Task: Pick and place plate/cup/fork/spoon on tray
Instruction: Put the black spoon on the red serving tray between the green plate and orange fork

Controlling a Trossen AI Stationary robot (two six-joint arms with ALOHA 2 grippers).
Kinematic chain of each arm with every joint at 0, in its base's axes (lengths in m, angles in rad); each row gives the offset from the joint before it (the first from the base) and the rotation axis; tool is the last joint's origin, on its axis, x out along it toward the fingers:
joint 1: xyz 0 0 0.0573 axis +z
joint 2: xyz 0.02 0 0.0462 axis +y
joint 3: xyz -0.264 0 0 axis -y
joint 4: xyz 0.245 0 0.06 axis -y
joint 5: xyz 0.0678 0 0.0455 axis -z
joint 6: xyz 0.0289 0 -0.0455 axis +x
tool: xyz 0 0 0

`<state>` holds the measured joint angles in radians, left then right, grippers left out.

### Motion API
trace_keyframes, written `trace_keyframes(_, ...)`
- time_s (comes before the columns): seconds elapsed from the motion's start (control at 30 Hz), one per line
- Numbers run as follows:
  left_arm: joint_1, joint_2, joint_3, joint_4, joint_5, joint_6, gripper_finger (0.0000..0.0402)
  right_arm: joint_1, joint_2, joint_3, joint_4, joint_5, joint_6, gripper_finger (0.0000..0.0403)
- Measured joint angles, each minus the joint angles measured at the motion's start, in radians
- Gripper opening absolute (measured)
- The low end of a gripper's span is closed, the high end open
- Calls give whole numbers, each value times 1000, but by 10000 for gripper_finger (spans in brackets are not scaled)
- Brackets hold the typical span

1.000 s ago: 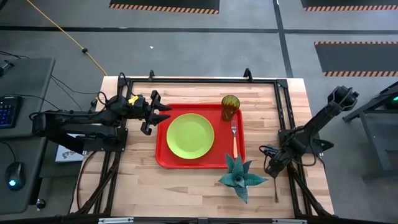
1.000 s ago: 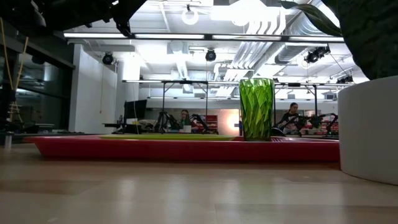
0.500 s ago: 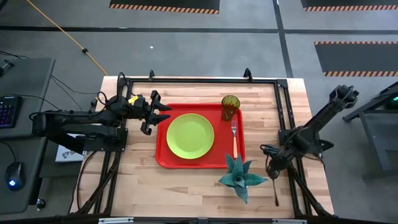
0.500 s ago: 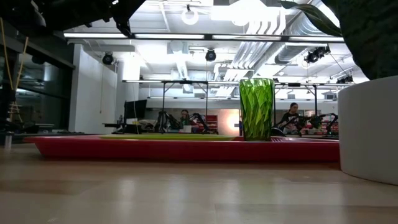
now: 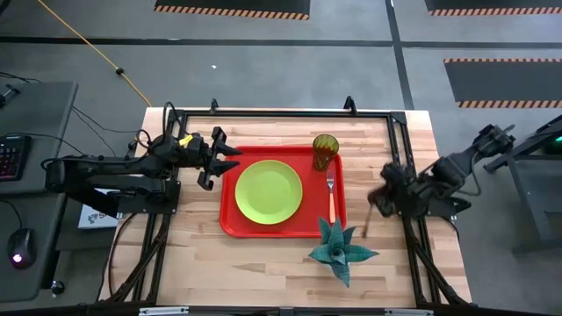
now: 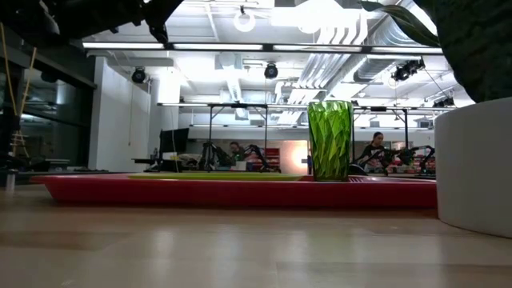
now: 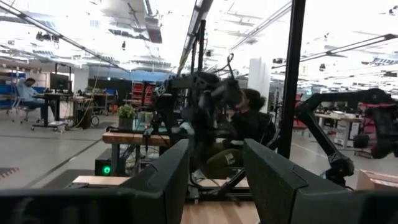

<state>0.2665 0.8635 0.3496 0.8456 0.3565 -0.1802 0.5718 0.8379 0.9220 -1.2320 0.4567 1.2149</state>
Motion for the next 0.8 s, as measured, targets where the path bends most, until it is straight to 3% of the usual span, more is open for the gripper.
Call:
trace_keyframes(0.17,0,0,0,14,0,0,142,-130,21,82,-10,255,-229,0)
trace_keyframes(0.27,0,0,0,14,0,0,142,-240,59,101,69,292,-385,0)
trace_keyframes(0.5,0,0,0,21,-8,-3,142,-456,220,103,503,-40,-780,0)
trace_keyframes(0.8,0,0,0,17,21,-56,142,-621,422,103,589,-263,-834,0)
